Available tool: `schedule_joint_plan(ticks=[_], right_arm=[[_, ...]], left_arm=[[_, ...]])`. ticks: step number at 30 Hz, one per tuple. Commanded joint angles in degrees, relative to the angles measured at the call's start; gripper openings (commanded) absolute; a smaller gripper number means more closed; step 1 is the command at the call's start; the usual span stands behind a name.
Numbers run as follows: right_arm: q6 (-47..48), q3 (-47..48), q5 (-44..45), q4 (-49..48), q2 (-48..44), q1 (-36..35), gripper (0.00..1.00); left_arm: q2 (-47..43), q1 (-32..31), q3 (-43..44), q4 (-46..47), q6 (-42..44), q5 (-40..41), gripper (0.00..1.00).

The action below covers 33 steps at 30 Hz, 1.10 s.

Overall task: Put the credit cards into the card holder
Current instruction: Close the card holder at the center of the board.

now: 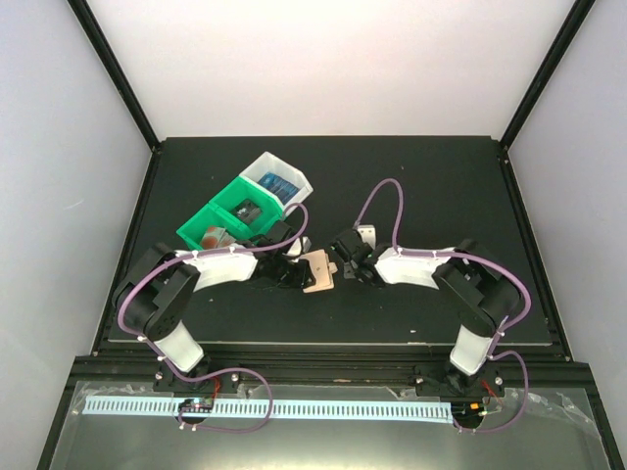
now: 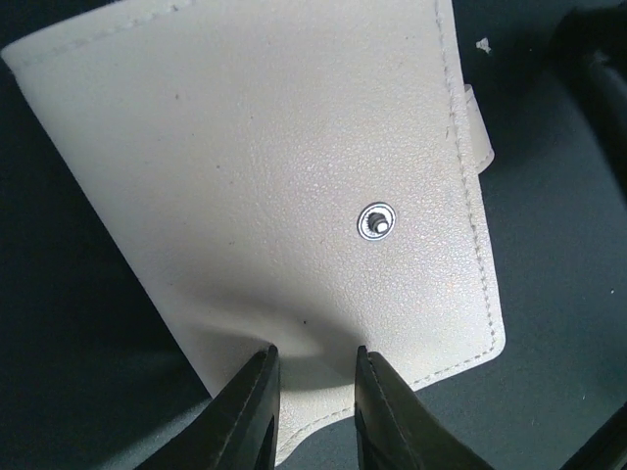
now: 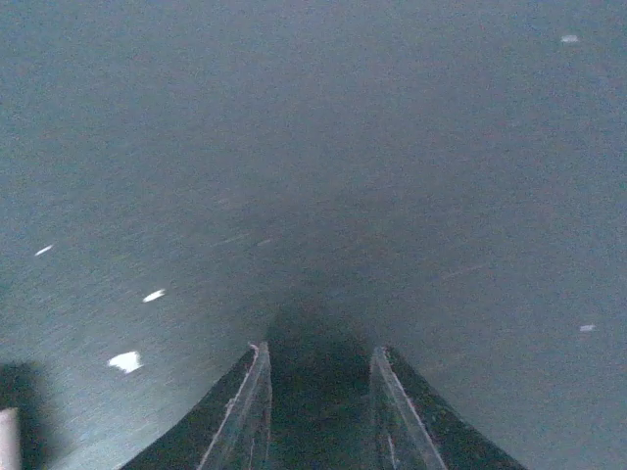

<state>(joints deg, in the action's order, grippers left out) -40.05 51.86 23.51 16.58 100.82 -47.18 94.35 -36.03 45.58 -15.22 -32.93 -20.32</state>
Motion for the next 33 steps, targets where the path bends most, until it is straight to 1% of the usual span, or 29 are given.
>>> schedule_joint_plan(ticks=[1, 3, 6, 8, 13, 17, 19, 26, 28, 33], right_arm=[[-3.19, 1.99, 3.72, 2.52, -0.74, 1.8, 0.31], [0.08, 1.39, 0.12, 0.63, -2.3, 1.78, 0.33], [9.63, -2.77, -10.9, -7.97, -6.22, 1.79, 0.38], [13.51, -5.17, -16.34, -11.45, -7.62, 1.77, 0.4], [16.73, -8.19, -22.99, -14.21, -7.75, 1.78, 0.43], [18.42, -6.9, -25.42, -14.39, -4.83, 1.45, 0.44], [19.35, -6.09, -24.59, -14.32, -3.68, 1.22, 0.44], [19.53, -4.01, -16.56, -15.13, -0.63, 0.89, 0.44], [17.29, -3.64, -12.8, -15.66, 0.16, 0.81, 0.43], [8.04, -2.7, 0.96, -15.34, 0.88, 0.86, 0.42]], left_arm=[[5.32, 0.14, -2.2, -7.7, 1.72, 9.28, 0.24], [5.13, 0.13, -1.79, -7.93, 1.8, 9.22, 0.24], [4.65, 0.16, -1.26, -8.18, 1.79, 9.48, 0.24], [4.71, 0.15, -0.89, -8.22, 1.77, 9.55, 0.24], [5.45, 0.11, 0.32, -8.93, 1.95, 9.78, 0.23], [5.22, -0.07, 0.43, -10.39, 2.37, 11.73, 0.23], [5.3, -0.44, 0.52, -11.2, 2.76, 12.51, 0.23], [8.43, -3.06, 2.08, -15.22, 2.65, 18.6, 0.22], [9.13, -3.53, 1.69, -15.8, 2.31, 19.67, 0.2], [10.03, -3.84, 0.24, -15.47, 2.38, 20.25, 0.19]])
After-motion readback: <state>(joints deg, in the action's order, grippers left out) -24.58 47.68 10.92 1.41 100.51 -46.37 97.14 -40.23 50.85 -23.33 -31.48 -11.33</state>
